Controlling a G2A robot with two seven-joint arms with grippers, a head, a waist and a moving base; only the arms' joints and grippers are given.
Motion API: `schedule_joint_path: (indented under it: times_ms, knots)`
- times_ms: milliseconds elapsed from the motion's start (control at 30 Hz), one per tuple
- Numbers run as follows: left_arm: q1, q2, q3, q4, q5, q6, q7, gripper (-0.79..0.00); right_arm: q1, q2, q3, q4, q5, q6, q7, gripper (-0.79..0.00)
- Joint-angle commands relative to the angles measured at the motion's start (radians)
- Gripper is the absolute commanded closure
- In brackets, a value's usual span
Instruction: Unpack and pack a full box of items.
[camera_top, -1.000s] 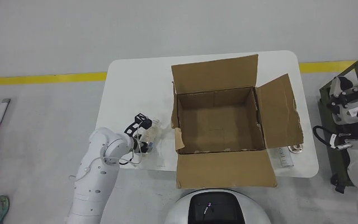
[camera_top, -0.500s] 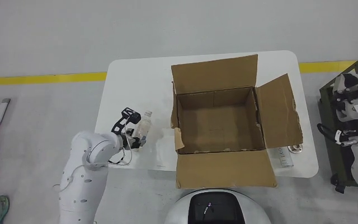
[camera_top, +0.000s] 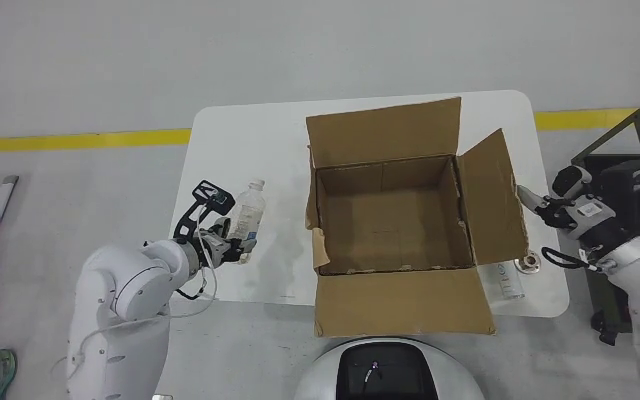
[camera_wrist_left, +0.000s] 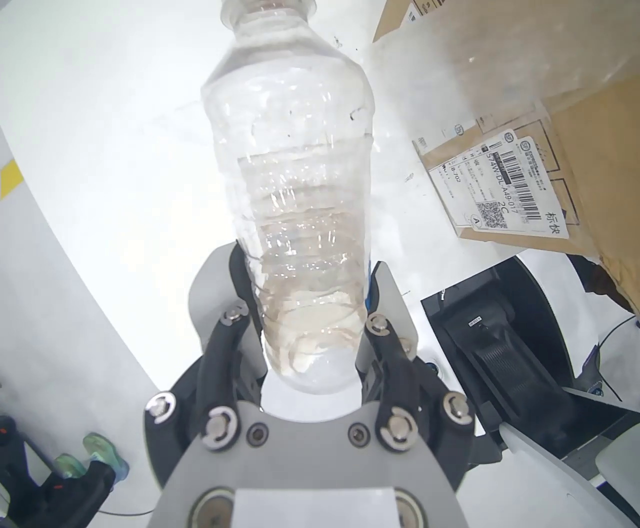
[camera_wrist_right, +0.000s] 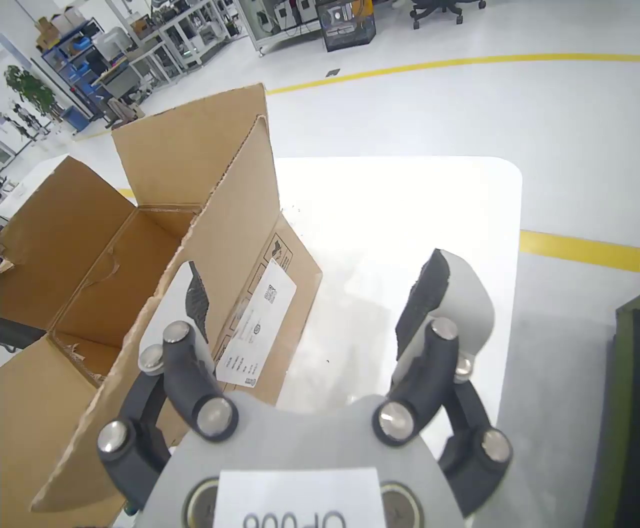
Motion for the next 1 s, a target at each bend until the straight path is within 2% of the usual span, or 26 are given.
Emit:
schedule_joint_path:
  times_ms: [0,200,300,400,467,567,633,700,733,833,867,900,967]
  knots:
    - [0.0,0.0,0.0,0.0,0.0,0.0,0.0,0.0,0.0,0.0,0.0,0.0,0.0,0.001,-0.001,-0.785]
    - [0.0,0.0,0.0,0.0,0.0,0.0,0.0,0.0,0.001,0.0,0.002,-0.003,0.0,0.004,-0.015,-0.785]
    - [0.0,0.0,0.0,0.0,0.0,0.0,0.0,0.0,-0.002,-0.003,0.017,-0.029,0.069,0.04,-0.081,-0.785]
    - [0.012,0.001,0.002,-0.004,0.005,0.003,0.037,0.0,0.001,-0.004,0.028,-0.064,0.162,0.079,-0.084,-0.785]
    - [0.013,0.003,0.005,-0.011,0.001,-0.003,0.055,0.0,-0.005,-0.002,0.022,-0.08,0.248,0.105,-0.029,-0.785]
    - [0.0,0.005,0.001,-0.015,-0.043,0.004,0.057,0.0,-0.003,0.003,0.009,-0.099,0.296,0.166,0.075,-0.785]
    - [-0.011,0.008,-0.004,-0.023,-0.069,0.005,0.053,0.0,0.003,0.008,-0.007,-0.087,0.255,0.19,0.124,-0.785]
    - [-0.022,0.011,-0.014,-0.03,-0.097,0.015,0.045,0.0,0.011,0.01,-0.037,-0.069,0.251,0.214,0.145,-0.369]
    - [-0.029,0.013,-0.021,-0.038,-0.112,0.023,0.044,0.0,0.013,0.01,-0.049,-0.058,0.255,0.227,0.149,-0.357]
    - [-0.047,0.016,-0.043,-0.05,-0.216,0.061,0.021,0.0,0.011,0.012,-0.073,-0.047,0.246,0.237,0.161,-0.237]
    - [-0.06,0.017,-0.057,-0.055,-0.266,0.072,0.017,0.0,0.01,0.013,-0.078,-0.043,0.244,0.238,0.158,-0.185]
    - [-0.073,0.02,-0.07,-0.068,-0.288,0.069,0.005,0.0,0.009,0.013,-0.082,-0.039,0.243,0.237,0.155,-0.08]
    - [-0.092,0.026,-0.088,-0.097,-0.298,0.071,-0.012,0.0,0.008,0.015,-0.087,-0.034,0.24,0.234,0.149,0.0]
